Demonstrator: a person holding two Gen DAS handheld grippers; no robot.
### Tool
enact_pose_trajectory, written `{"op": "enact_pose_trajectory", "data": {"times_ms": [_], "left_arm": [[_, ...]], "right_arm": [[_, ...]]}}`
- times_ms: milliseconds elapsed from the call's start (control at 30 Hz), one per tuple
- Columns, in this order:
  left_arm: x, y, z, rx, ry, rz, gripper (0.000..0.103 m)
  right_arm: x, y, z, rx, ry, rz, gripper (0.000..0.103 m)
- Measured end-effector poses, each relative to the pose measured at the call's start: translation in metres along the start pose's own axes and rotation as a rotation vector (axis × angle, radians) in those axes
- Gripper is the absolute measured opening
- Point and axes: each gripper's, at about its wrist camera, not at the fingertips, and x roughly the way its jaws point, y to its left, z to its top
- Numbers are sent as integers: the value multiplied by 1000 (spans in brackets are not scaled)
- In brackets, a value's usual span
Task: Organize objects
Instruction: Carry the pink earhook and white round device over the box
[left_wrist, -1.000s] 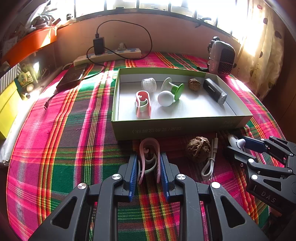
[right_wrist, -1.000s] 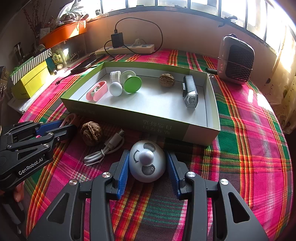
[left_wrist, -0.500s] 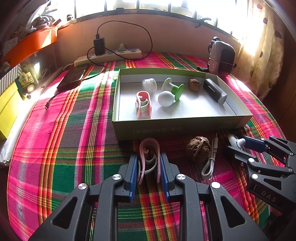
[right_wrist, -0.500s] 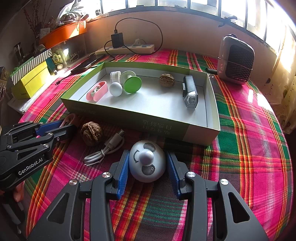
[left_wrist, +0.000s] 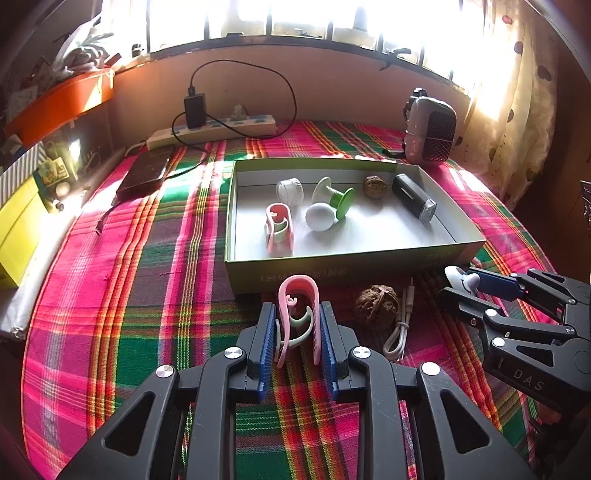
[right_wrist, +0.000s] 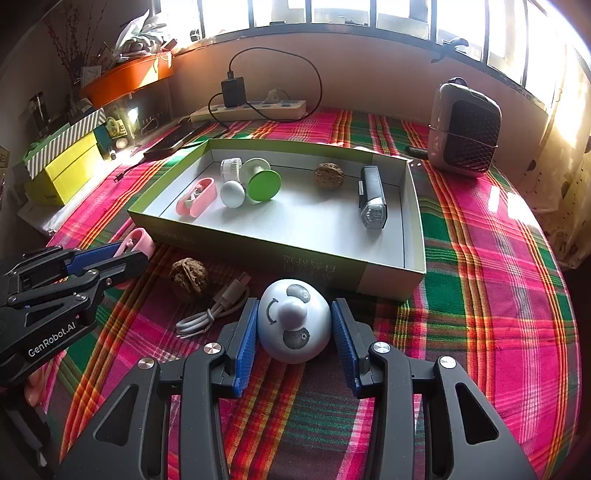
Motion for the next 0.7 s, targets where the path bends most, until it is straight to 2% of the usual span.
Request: {"op": "enact_pose_trajectory", "data": {"times_ms": [433, 700], "left_arm": [[-13, 7, 19, -24, -40, -26, 21], [-6, 8, 32, -25, -34, -29, 21]], "right_arm": [[-18, -3, 18, 20, -54, 14, 41], [-11, -8, 37, 28, -61, 16, 41]]}}
